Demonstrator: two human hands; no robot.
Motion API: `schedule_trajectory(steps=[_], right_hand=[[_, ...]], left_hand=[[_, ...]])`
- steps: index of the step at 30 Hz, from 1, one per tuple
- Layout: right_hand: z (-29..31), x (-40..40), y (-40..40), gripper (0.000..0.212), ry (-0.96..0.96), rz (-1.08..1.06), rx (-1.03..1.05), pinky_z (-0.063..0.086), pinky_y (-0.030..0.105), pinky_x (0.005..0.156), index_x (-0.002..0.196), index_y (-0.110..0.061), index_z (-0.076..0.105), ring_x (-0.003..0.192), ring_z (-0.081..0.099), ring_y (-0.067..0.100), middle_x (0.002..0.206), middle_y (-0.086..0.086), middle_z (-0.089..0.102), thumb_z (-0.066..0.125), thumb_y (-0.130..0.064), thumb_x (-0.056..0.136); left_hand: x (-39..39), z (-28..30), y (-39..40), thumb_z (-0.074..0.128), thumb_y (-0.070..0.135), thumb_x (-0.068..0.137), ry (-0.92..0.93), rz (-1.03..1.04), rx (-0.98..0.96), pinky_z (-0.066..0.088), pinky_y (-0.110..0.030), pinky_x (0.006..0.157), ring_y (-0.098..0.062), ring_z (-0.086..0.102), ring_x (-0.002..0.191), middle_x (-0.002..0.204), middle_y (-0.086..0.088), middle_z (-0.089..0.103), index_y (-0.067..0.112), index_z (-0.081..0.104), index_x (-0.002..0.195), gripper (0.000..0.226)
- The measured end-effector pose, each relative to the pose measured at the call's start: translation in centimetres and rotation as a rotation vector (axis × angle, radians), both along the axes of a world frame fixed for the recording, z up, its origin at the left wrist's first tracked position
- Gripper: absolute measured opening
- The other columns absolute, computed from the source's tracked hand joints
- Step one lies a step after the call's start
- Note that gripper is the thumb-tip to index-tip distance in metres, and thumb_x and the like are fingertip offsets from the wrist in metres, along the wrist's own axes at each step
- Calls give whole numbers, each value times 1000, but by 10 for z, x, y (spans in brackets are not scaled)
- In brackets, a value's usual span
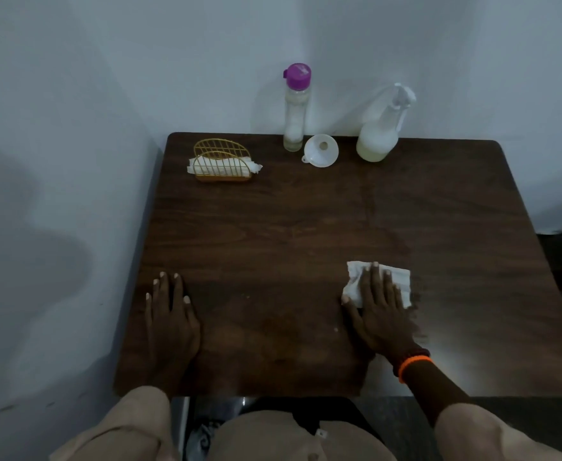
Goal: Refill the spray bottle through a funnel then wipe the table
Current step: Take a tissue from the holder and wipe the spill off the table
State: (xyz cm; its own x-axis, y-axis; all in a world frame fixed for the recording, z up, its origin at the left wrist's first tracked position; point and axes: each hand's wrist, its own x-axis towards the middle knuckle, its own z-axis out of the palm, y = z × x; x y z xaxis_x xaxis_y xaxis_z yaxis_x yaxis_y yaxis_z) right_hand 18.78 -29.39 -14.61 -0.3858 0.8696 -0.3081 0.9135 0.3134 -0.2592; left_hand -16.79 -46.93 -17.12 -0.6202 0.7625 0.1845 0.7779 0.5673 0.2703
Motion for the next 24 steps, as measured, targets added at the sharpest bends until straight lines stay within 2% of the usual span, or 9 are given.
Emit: schedule_trajectory(steps=[3, 5, 9, 12, 17, 20, 24], right_hand=[[-1, -46, -14, 84, 46, 76, 40, 13, 53, 126, 161, -16, -2, 156, -2, 31, 170, 8, -5, 27, -64, 98], [-1, -90, -27, 82, 67, 155, 39, 16, 54, 125, 161, -14, 6, 156, 4, 33, 170, 10, 1, 27, -63, 99], [-2, -177, -72, 80, 162, 391, -36, 14, 55, 124, 160, -13, 15, 157, 4, 32, 169, 12, 5, 26, -64, 99], [3, -210, -104, 80, 225, 536, -54, 14, 56, 124, 159, -11, 20, 156, 6, 32, 168, 13, 12, 31, -63, 99], [-5, -181, -106, 80, 198, 580, 20, 18, 54, 124, 159, -17, 23, 157, 9, 26, 168, 9, 15, 27, -68, 98], [-4, -136, -90, 80, 182, 472, 24, 19, 51, 124, 160, -22, 20, 157, 7, 22, 169, 5, 13, 28, -71, 98], [6, -66, -60, 79, 103, 297, 36, 14, 49, 127, 161, -27, 8, 157, 1, 21, 170, 1, 5, 24, -72, 98]], left_hand=[[2, 0, 0, 33, 19, 105, -18, -4, -1, 26, -52, 122, -36, 37, 147, 158, -22, 36, 2, 42, 149, 48], [1, 0, 0, 33, 19, 105, -24, -1, -10, 25, -52, 122, -35, 36, 147, 159, -21, 36, 2, 42, 150, 48], [-3, 0, -3, 33, 19, 104, -27, -16, -24, 23, -51, 123, -35, 33, 148, 159, -22, 35, 2, 41, 150, 50], [-4, 0, -5, 30, 20, 103, -31, -43, -52, 21, -50, 124, -35, 30, 150, 160, -22, 33, 0, 38, 151, 52], [-6, -1, -5, 31, 21, 103, -49, -33, -35, 22, -52, 123, -35, 30, 150, 159, -21, 34, 1, 40, 150, 51], [-4, 0, -5, 31, 21, 103, -53, -31, -5, 21, -51, 124, -37, 32, 148, 159, -22, 35, 2, 40, 150, 51], [-4, -1, -5, 30, 21, 103, -51, -27, -3, 19, -51, 124, -40, 33, 147, 159, -23, 34, 1, 40, 150, 52]])
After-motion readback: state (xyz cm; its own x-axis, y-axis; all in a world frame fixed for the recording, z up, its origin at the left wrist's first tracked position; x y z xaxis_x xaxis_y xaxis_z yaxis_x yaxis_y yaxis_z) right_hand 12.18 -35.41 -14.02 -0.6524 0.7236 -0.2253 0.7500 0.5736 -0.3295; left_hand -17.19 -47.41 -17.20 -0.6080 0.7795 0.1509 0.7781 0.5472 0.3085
